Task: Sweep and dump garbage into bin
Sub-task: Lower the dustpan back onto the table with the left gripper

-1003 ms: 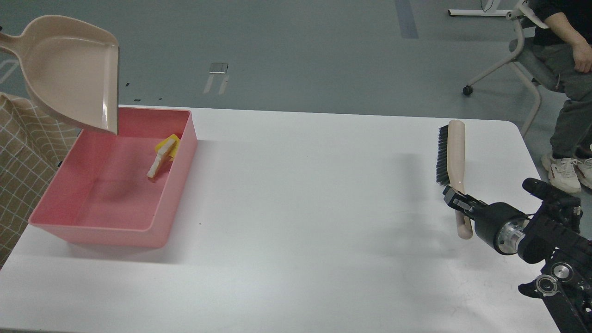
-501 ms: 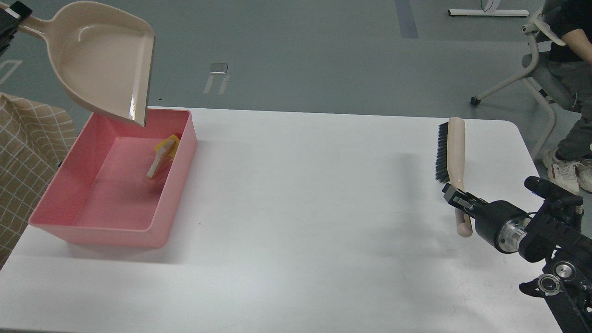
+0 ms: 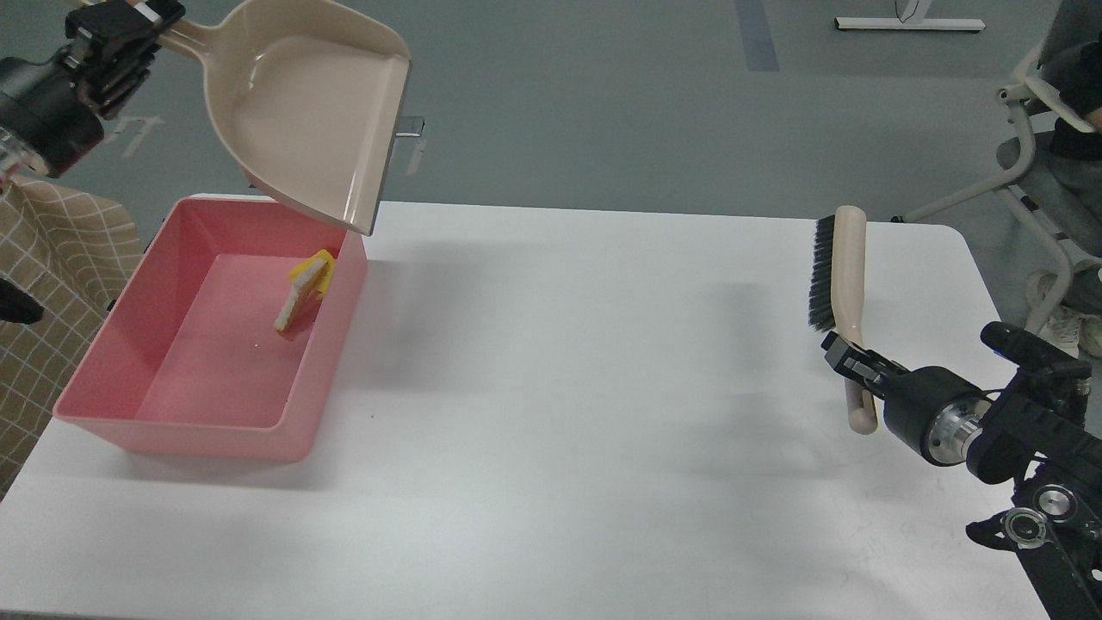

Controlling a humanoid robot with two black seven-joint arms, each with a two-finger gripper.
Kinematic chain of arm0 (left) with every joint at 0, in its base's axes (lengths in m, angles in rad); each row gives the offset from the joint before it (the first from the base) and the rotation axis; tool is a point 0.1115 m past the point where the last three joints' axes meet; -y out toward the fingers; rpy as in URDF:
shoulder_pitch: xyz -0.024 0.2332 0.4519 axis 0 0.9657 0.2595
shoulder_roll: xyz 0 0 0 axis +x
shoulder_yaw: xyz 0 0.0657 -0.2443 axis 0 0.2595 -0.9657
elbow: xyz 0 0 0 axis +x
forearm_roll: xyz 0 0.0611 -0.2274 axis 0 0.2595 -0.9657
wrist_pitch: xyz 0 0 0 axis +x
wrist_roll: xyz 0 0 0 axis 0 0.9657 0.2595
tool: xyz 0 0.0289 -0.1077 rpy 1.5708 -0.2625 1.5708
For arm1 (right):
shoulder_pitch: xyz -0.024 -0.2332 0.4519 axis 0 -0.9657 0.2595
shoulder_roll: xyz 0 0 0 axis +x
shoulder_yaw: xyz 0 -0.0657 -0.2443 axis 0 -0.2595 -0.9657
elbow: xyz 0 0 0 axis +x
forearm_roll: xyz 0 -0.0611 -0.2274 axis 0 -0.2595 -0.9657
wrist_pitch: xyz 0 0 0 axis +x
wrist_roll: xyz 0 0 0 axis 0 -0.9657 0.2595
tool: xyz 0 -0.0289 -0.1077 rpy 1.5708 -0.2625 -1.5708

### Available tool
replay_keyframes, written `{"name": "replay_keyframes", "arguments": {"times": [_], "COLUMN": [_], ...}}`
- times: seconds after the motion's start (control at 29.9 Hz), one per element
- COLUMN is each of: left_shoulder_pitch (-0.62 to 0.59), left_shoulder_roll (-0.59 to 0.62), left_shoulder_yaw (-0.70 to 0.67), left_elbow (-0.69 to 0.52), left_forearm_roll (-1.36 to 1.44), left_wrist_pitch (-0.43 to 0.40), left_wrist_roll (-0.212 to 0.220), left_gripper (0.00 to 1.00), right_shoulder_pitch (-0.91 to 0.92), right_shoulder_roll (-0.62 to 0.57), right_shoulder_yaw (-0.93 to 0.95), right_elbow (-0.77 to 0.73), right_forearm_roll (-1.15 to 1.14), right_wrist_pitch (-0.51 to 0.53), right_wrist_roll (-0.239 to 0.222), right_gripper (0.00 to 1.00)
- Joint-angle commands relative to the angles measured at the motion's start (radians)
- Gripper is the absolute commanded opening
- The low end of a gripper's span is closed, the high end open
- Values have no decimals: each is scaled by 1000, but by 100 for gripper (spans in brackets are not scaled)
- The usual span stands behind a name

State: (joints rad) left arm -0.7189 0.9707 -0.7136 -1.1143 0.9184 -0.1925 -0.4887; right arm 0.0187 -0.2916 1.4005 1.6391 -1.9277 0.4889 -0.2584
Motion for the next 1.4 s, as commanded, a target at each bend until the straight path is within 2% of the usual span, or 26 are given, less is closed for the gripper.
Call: {"name": "replay_keyframes", "arguments": {"times": [0.0,0.23,0.4,0.53,0.7,0.87,1.0,1.14,1.27,1.37], "left_shoulder_pitch": [1,22,29,30,29,24,22,22,22,21], "left_shoulder_roll": [-26,-109,-179,-213,-276,-323,-342,-383,-418,-452], "left_shoulder_yaw": [6,19,117,210,307,306,304,295,296,299], "left_elbow": [-88,-150,-142,-142,-134,-134,-134,-136,-137,-137], "left_forearm_roll": [7,31,88,88,86,79,73,62,7,-32], "left_wrist_pitch": [4,7,51,99,191,209,229,272,298,337], "left_wrist_roll": [0,0,0,24,94,159,186,252,277,314], "left_gripper": [8,8,9,10,11,11,12,12,13,14], "right_shoulder_pitch": [1,-13,-29,-43,-45,-40,-40,-40,-39,-39], "right_shoulder_roll": [-3,-14,-34,-37,-37,-43,-44,-44,-44,-43], "right_shoulder_yaw": [2,5,3,0,-3,-2,-2,-2,-2,-2], "right_elbow": [4,31,36,36,33,27,25,22,21,21], "right_forearm_roll": [4,22,26,26,26,26,26,26,26,27], "right_wrist_pitch": [0,0,0,0,0,0,0,0,0,0], "right_wrist_roll": [-1,-2,-2,-2,-2,-1,-1,-1,-1,-1], "right_gripper": [0,0,0,0,0,0,0,0,0,0]}}
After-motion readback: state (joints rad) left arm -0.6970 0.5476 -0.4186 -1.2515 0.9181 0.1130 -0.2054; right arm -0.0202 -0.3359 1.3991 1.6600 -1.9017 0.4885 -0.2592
